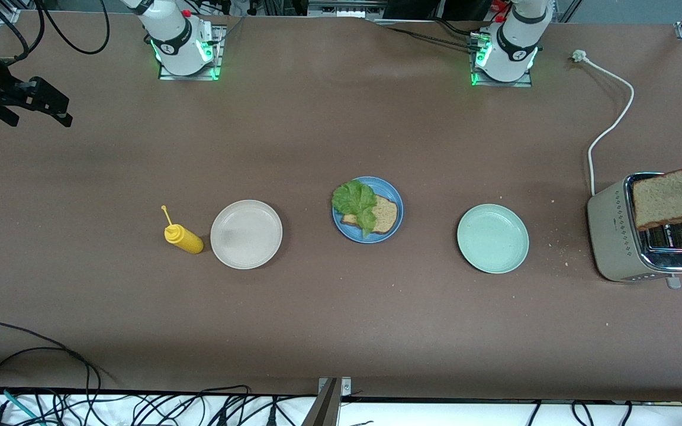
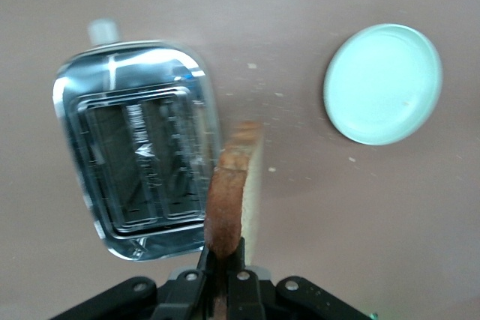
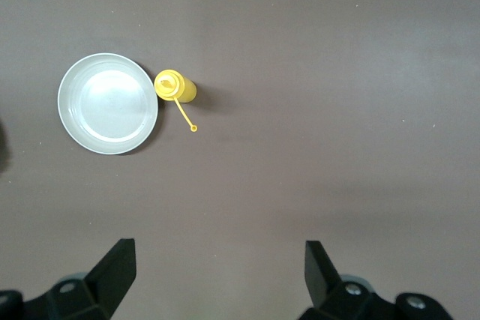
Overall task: Make sandwich in blue plate with both arms
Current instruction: 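Grasp the bread slice and lift it out with the left gripper, then carry the bread over the blue plate and lay it on the lettuce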
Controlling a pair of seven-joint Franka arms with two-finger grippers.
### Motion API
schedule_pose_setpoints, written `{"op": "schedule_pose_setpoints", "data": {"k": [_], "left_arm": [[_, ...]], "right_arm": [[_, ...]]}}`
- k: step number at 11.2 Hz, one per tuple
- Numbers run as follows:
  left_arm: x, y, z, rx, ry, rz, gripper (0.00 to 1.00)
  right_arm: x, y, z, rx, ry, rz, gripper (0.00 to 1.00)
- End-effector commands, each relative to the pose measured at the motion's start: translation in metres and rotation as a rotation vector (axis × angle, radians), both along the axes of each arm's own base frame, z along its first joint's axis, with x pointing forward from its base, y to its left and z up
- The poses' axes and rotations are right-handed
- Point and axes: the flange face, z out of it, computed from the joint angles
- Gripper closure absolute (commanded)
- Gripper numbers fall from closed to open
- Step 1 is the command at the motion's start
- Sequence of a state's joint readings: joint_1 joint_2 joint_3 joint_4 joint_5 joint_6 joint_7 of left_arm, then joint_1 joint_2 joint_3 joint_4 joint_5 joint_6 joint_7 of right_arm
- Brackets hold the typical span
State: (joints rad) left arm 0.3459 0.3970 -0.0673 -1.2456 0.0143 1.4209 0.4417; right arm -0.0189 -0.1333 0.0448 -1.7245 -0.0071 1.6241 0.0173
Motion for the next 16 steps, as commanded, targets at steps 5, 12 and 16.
{"op": "schedule_pose_setpoints", "data": {"k": [5, 12, 16], "left_arm": [[0.007, -0.281, -0.037, -0.385, 0.223, -0.242, 1.00], [0.027, -0.436, -0.240, -0.944, 0.430, -0.141, 1.00], [0.015, -0.471, -0.336, -1.159, 0.242, -0.256, 1.00]], "right_arm": [[-0.001, 0.004, 0.007, 0.002, 0.015, 0.008, 0.00], [-0.002, 0.003, 0.009, 0.011, 0.018, 0.005, 0.00], [-0.002, 0.003, 0.009, 0.014, 0.016, 0.005, 0.00]]}}
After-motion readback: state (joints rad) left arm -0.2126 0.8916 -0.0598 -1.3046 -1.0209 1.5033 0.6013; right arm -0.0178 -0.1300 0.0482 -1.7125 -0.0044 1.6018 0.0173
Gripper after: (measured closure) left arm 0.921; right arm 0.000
